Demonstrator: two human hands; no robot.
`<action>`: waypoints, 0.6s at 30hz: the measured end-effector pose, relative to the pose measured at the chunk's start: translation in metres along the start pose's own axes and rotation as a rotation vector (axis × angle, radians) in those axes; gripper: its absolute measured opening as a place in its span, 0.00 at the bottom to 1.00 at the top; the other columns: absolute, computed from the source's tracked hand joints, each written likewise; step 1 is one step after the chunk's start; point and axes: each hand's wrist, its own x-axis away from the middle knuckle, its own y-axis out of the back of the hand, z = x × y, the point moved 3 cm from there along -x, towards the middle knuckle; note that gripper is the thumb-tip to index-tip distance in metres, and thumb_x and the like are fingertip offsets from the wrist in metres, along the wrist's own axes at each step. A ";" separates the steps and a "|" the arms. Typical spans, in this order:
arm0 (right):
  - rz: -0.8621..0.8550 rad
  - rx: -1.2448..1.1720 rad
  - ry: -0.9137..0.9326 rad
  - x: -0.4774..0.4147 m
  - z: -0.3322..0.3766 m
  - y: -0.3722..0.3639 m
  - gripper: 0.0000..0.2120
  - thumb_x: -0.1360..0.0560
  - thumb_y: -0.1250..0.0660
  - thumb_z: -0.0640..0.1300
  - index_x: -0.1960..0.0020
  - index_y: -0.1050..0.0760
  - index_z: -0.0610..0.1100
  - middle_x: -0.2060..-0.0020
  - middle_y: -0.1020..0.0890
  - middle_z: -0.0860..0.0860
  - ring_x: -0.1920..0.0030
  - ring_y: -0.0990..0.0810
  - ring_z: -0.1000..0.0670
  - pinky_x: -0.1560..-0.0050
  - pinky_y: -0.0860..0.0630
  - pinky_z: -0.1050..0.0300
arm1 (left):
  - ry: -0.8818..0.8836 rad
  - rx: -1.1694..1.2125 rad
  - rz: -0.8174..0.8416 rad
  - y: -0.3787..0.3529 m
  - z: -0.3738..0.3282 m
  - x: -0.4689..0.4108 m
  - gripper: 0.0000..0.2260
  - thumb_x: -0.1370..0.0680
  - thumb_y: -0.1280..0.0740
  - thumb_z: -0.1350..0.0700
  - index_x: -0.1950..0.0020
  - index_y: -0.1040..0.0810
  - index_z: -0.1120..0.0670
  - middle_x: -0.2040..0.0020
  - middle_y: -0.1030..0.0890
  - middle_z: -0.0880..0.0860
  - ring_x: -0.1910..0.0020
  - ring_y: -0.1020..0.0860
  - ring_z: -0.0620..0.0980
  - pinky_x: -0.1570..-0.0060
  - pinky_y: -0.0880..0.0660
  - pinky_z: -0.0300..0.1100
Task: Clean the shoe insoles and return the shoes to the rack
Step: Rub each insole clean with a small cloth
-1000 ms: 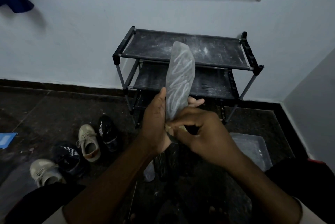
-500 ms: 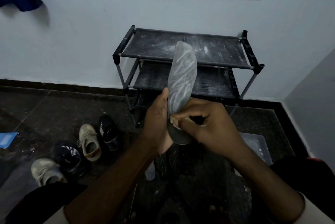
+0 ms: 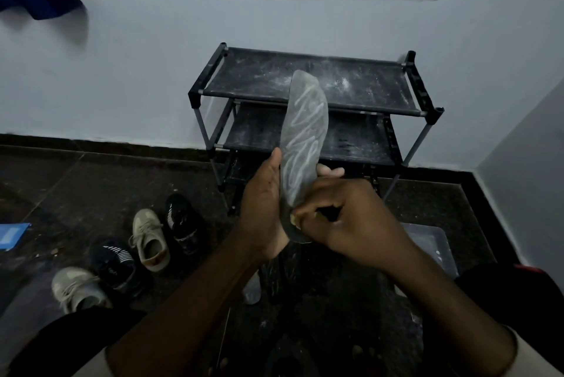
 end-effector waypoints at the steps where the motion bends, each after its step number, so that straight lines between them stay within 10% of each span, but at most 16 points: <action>1: -0.027 -0.025 -0.016 -0.001 -0.001 0.004 0.07 0.28 0.25 0.35 0.54 0.12 0.44 0.60 0.15 0.57 0.58 0.16 0.56 0.40 0.24 0.58 | -0.010 -0.001 0.000 0.001 0.001 -0.001 0.28 0.16 0.49 0.41 0.31 0.24 0.60 0.31 0.27 0.69 0.31 0.26 0.65 0.28 0.32 0.58; 18: -0.014 0.079 0.031 0.004 -0.003 0.003 0.06 0.28 0.26 0.37 0.54 0.13 0.45 0.59 0.14 0.56 0.59 0.16 0.58 0.42 0.22 0.58 | -0.025 0.025 0.009 -0.004 0.003 -0.003 0.27 0.17 0.48 0.41 0.32 0.24 0.60 0.35 0.25 0.68 0.32 0.25 0.64 0.28 0.34 0.59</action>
